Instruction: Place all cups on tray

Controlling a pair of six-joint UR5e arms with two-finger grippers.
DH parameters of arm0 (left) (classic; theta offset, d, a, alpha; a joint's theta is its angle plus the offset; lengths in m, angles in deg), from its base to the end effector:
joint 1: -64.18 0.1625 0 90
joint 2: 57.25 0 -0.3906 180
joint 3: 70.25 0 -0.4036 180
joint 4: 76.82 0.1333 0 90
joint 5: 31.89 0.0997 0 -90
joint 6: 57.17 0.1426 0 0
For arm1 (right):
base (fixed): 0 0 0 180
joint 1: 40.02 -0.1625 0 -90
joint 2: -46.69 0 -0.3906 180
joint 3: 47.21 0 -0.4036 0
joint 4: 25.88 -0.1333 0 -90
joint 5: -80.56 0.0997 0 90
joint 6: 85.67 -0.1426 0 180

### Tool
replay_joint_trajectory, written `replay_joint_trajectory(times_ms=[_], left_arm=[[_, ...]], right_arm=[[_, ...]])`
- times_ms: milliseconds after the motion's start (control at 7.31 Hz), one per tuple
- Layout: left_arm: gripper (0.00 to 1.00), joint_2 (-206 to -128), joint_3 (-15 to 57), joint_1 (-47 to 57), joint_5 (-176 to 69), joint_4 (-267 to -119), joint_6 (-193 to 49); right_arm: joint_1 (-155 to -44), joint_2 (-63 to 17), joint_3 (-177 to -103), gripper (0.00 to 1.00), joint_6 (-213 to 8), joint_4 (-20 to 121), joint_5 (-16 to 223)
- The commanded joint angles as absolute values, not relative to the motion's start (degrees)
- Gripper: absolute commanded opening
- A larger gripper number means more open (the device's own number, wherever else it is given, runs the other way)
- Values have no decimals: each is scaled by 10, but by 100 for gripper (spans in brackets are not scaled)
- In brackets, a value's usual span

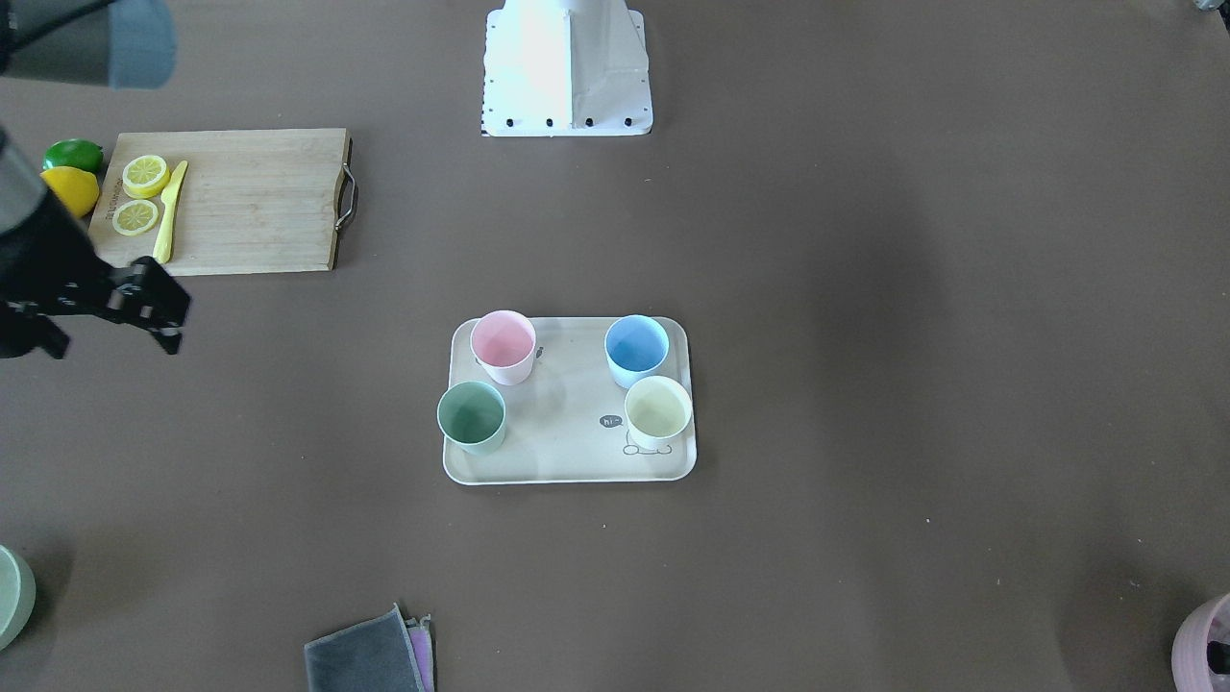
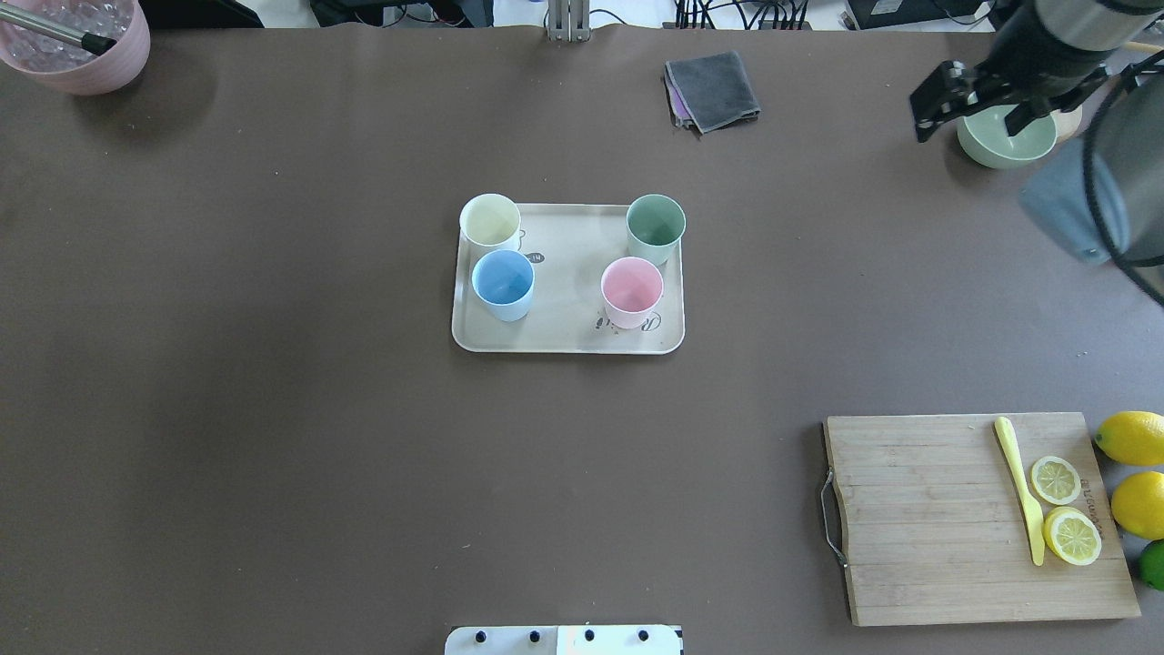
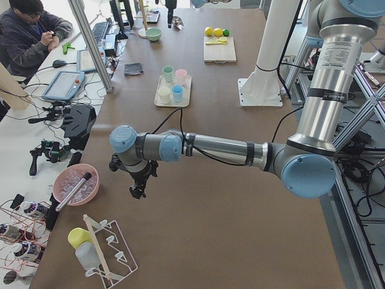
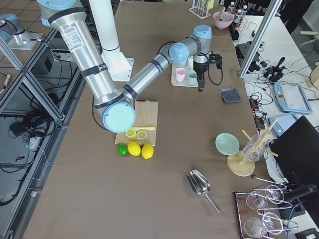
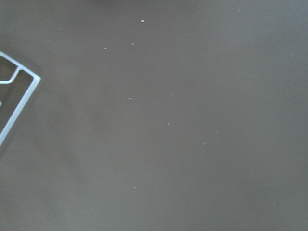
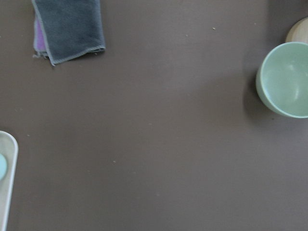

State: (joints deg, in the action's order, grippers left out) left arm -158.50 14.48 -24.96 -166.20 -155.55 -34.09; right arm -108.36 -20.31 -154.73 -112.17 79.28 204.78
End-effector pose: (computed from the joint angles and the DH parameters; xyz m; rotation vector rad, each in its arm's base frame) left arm -0.0252 -0.5679 0.6143 0.0632 0.7797 0.3608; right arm -0.1721 -0.5773 0.3237 0.1522 -0.7109 -0.0514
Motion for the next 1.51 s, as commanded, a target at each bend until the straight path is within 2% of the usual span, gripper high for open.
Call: replay_joint_trajectory(times_ms=[0,274,547,684,1095,1368], left_arm=[[99,-1575,164,-316,-1629,-1493,-263],[99,-1548,198,-315,-1624,-1493,-268],[99,-1548,206,-313,-1626,-1498,-264],[99,-1547,228,-314,-1626,-1494,-266],[99,-1517,274,-314,-1625,-1498,-263],[99,-1516,273,-314,-1622,-1498,-263]], right_arm=[[-1207,-300,-1518,100,-885,801,2084],[-1231,-424,-1514,100,-845,794,2076],[-1254,-477,-1447,100,-848,702,2070],[-1255,-495,-1445,100,-849,637,2079],[-1272,-505,-1450,100,-849,630,2122],[-1272,-507,-1452,100,-848,629,2122]])
